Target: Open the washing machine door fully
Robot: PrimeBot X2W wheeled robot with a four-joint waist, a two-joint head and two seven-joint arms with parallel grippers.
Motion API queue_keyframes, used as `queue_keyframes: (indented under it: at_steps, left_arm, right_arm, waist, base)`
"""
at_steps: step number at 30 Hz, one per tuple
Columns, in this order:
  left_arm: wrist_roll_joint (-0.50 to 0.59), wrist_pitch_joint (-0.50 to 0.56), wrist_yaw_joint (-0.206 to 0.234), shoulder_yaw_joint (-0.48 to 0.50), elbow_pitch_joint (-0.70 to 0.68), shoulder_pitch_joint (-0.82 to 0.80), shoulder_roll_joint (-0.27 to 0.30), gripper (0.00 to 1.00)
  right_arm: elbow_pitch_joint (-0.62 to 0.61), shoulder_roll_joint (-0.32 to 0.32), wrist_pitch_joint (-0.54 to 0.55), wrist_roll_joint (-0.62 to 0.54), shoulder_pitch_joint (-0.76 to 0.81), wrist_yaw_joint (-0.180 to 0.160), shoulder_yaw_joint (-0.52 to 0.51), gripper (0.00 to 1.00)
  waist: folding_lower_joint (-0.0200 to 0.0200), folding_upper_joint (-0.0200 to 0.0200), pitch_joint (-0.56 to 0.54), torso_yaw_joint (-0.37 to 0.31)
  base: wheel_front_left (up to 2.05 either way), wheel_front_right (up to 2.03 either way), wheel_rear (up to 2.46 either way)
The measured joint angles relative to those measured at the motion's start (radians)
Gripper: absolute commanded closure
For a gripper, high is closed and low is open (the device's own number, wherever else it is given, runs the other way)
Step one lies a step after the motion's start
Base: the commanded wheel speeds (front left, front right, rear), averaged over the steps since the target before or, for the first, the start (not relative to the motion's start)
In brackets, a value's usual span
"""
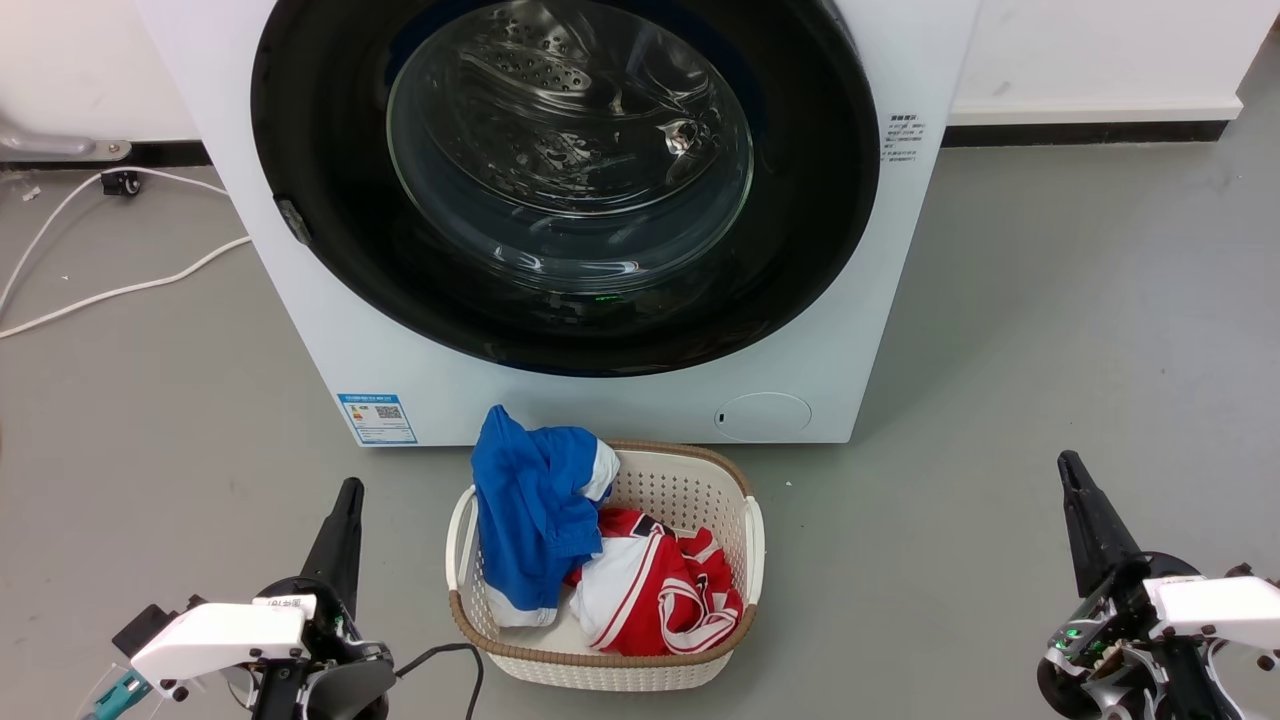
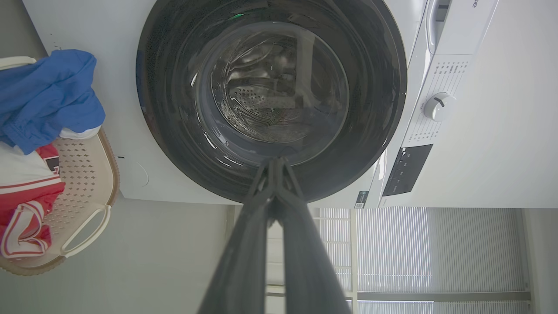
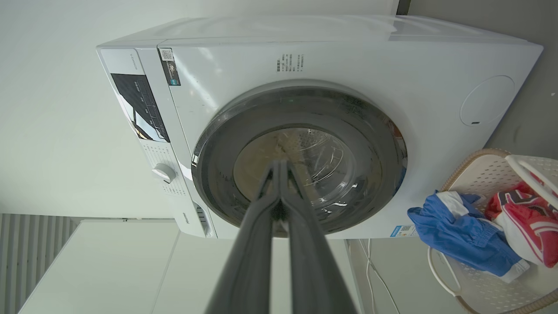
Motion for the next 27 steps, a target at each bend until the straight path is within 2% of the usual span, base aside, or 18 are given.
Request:
queue_keyframes:
  at_steps: [24, 25, 27]
  left_arm:
    - [0.002, 0.003, 0.0, 0.002, 0.0, 0.0, -0.001, 1.0]
    - [0.002, 0.003, 0.0, 0.001, 0.004, 0.001, -0.002, 0.0]
    - [0.002, 0.003, 0.001, -0.002, 0.021, 0.015, -0.004, 0.0]
  right_arm:
    - [0.0, 0.002, 0.001, -0.001, 0.0, 0.0, -0.003, 1.0]
    - [0.003, 0.002, 0.001, -0.001, 0.002, 0.0, -0.002, 0.0]
    - [0.019, 0.003, 0.0, -0.001, 0.017, 0.0, -0.002, 0.0]
  waist:
    - [0.0, 0.0, 0.0, 0.0]
    - [0.0, 0.0, 0.0, 0.0]
    - [0.0, 0.0, 0.0, 0.0]
  base:
    - [0.0, 0.0, 0.0]
    - [0.0, 0.0, 0.0]
    - [0.0, 0.0, 0.0]
